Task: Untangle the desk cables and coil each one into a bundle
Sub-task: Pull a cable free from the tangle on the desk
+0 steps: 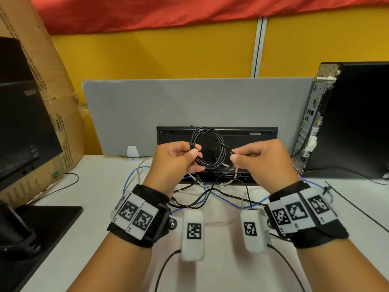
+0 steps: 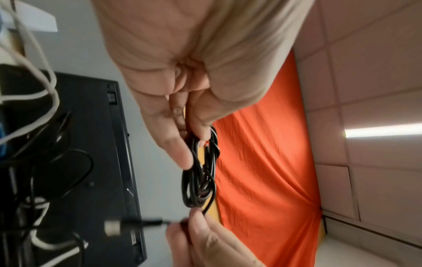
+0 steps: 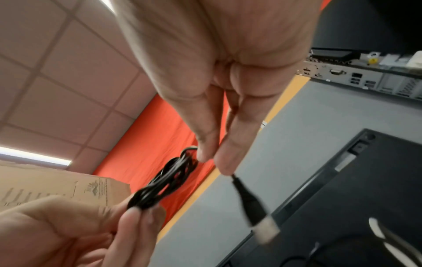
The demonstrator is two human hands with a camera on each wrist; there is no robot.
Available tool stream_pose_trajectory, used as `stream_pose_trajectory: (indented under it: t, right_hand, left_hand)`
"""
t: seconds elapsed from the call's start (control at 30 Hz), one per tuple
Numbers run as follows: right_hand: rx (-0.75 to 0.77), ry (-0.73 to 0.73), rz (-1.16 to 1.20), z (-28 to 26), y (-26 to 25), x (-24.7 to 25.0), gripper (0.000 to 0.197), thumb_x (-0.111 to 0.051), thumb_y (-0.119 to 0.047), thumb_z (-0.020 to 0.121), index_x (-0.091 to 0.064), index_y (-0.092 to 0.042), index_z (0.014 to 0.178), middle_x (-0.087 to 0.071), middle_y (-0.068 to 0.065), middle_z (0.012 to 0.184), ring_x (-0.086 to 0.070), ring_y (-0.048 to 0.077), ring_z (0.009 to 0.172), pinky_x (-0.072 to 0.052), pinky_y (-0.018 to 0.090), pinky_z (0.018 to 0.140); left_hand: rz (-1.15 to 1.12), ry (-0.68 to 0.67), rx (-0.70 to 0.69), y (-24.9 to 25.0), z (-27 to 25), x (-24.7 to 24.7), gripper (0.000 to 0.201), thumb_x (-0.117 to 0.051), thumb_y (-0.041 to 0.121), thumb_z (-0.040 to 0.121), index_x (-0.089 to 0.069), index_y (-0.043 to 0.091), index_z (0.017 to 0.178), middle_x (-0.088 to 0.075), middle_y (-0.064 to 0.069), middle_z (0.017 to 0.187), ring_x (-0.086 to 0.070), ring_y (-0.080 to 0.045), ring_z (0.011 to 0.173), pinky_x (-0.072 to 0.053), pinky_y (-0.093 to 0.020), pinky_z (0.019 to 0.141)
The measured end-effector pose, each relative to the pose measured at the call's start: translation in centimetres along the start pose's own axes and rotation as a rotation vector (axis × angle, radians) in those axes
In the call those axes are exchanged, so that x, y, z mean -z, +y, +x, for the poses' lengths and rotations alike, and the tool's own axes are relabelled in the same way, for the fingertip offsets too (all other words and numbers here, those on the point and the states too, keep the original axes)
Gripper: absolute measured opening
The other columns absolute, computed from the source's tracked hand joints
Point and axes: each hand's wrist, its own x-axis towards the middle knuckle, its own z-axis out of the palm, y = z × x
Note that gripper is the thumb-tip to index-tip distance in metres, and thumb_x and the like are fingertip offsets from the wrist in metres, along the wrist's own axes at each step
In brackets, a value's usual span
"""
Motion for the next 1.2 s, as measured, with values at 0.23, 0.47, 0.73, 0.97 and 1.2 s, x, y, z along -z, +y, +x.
stream_pose_trajectory:
  t: [0.23, 0.47, 0.73, 0.97, 1.2]
  right_hand:
    - [-0.174, -0.065, 0.698, -0.6, -0.8, -1.0, 0.012, -0.063, 0.006, 0.086, -0.073, 0.003, 0.093, -0.076, 0.015, 0.088, -0.074, 0.025, 0.086, -0.059, 0.028, 0.075]
    - [-0.189, -0.127, 0.792, -0.8, -1.8, -1.0, 0.017, -0.067, -0.003, 0.085, -0.07, 0.005, 0.1, -0.074, 0.019, 0.094, -0.073, 0.029, 0.091, -0.059, 0.03, 0.075]
    - [-0.105, -0.013, 0.627, -1.2, -1.8, -1.8, 0.035, -0.08, 0.0, 0.07, -0.072, -0.009, 0.102, -0.076, 0.011, 0.094, -0.072, 0.023, 0.094, -0.056, 0.038, 0.089]
    - [-0.15, -0.021, 0.762, -1.6, -2.1, -2.3, 0.032, -0.071, 0.002, 0.08, -0.065, -0.011, 0.109, -0.076, 0.013, 0.09, -0.073, 0.027, 0.092, -0.053, 0.044, 0.095]
    - [-0.109, -0.102, 0.841, -1.9, -2.6, -2.6, 0.037, -0.067, 0.005, 0.081, -0.061, -0.012, 0.114, -0.075, 0.016, 0.091, -0.073, 0.026, 0.089, -0.057, 0.038, 0.088]
  left_hand:
    - [-0.216, -0.046, 0.058, -0.1, -0.1, -0.6, 0.03, -0.056, -0.004, 0.092, -0.071, 0.006, 0.068, -0.075, -0.003, 0.08, -0.071, -0.017, 0.069, -0.06, -0.028, 0.069]
    - [-0.226, -0.03, 0.072, -0.3, -0.1, -0.7, 0.039, -0.057, -0.004, 0.092, -0.072, 0.009, 0.059, -0.075, -0.004, 0.079, -0.074, -0.022, 0.077, -0.059, -0.027, 0.07]
    - [-0.273, -0.011, 0.083, -0.5, -0.3, -1.1, 0.009, -0.06, -0.003, 0.089, -0.067, -0.009, 0.087, -0.073, -0.013, 0.093, -0.074, -0.025, 0.084, -0.059, -0.028, 0.071]
    - [-0.323, 0.003, 0.235, 0.2, -0.1, -0.8, 0.016, -0.06, 0.012, 0.093, -0.069, 0.001, 0.089, -0.074, -0.012, 0.078, -0.074, -0.024, 0.076, -0.059, -0.03, 0.065]
    - [-0.302, 0.01, 0.234, 0.1, -0.2, -0.6, 0.016, -0.061, 0.005, 0.091, -0.068, -0.004, 0.103, -0.073, -0.018, 0.087, -0.071, -0.021, 0.072, -0.057, -0.026, 0.064]
